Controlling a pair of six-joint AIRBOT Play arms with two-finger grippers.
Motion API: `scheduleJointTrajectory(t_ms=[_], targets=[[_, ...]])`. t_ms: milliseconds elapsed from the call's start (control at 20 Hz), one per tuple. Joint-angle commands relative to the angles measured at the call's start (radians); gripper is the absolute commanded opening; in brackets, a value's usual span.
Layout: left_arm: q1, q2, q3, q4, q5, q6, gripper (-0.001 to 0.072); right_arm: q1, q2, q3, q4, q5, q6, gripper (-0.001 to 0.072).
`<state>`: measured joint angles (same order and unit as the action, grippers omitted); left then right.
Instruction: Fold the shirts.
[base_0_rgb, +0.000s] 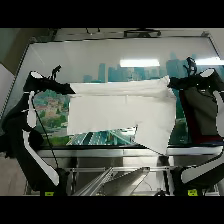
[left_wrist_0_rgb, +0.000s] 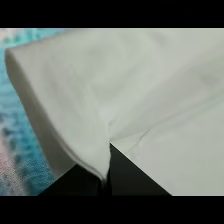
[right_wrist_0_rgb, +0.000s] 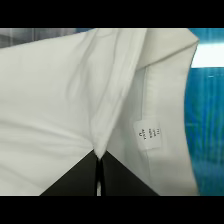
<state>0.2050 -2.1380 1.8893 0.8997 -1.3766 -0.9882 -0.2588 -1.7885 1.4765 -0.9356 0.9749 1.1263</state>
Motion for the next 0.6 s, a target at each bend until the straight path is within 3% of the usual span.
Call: scheduleJointTrajectory(t_ms=[0, 500, 550], targets=[[-0.023, -0.002, 0.003, 0.060, -0.012, -0.024, 0.0003, 0.001, -0.028, 0.000, -0.031, -0.003, 0.007, 0.0015], [-0.040, -0.002, 0.003, 0.056, -0.018, -0.035, 0.0006, 0.001, -0.042, 0.000, -0.034, -0.077, 0.027, 0.0018], [-0.040, -0.002, 0.003, 0.042, -0.032, -0.035, 0.0053, 0.002, -0.043, 0.000, -0.033, -0.067, 0.027, 0.0019]])
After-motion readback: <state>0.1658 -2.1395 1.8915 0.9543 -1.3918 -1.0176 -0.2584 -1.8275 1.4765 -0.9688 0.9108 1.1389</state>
